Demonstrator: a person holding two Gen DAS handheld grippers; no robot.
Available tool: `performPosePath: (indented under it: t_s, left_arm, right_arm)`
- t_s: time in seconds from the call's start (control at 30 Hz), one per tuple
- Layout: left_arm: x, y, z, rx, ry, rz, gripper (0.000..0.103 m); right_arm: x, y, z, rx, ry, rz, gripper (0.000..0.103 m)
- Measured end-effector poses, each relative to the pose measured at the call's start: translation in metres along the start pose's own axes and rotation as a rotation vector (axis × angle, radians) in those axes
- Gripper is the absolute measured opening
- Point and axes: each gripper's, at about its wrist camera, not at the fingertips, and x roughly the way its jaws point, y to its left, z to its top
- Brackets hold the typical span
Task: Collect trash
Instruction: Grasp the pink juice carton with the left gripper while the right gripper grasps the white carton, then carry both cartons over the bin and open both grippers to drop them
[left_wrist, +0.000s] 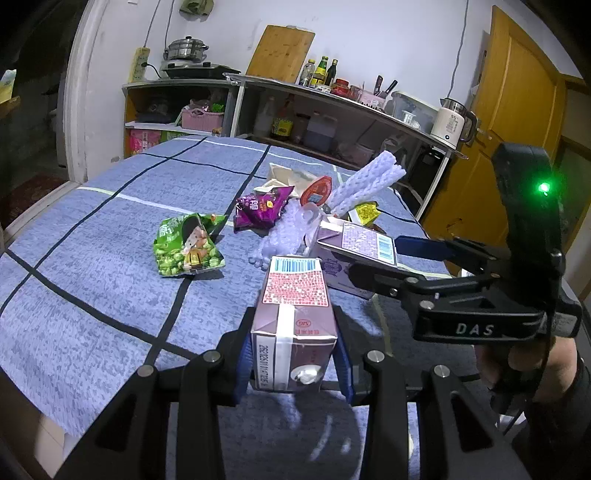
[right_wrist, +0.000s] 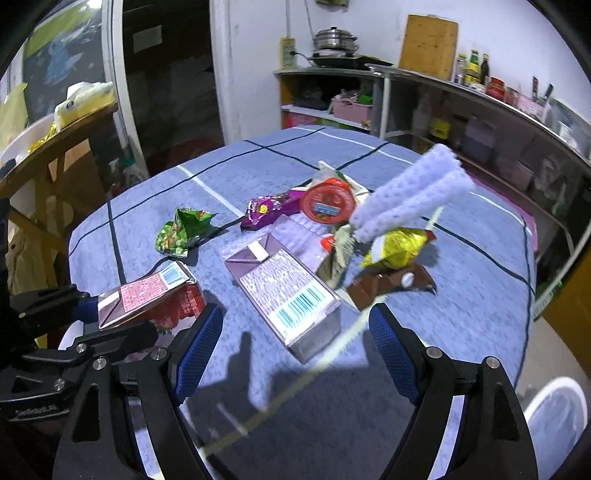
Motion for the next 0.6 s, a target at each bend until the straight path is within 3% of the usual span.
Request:
performPosePath:
  t_s: [0.1, 0.17, 0.23, 0.6]
  left_arm:
    - [0.001, 0.002, 0.000, 0.000, 0.004, -0.005, 0.039]
    - [0.001, 0.002, 0.000, -0.002, 0.008, -0.009, 0.039]
    - [0.001, 0.001, 0.000, -0.002, 0.010, -0.009, 0.039]
    - [-0.006, -0.010, -0.004, 0.001, 0.007, -0.020, 0.039]
  right_arm:
    - [0.004, -0.001, 0.003, 0.010, 0.004, 0.027, 0.071]
    - [0.005, -0.002, 0.004, 0.018, 0.009, 0.028, 0.053]
    - [0.003, -0.003, 0.003, 0.034, 0.005, 0.030, 0.049]
    - [-0.033, -0.014, -0.014, 0.139, -0.048, 0.035, 0.044]
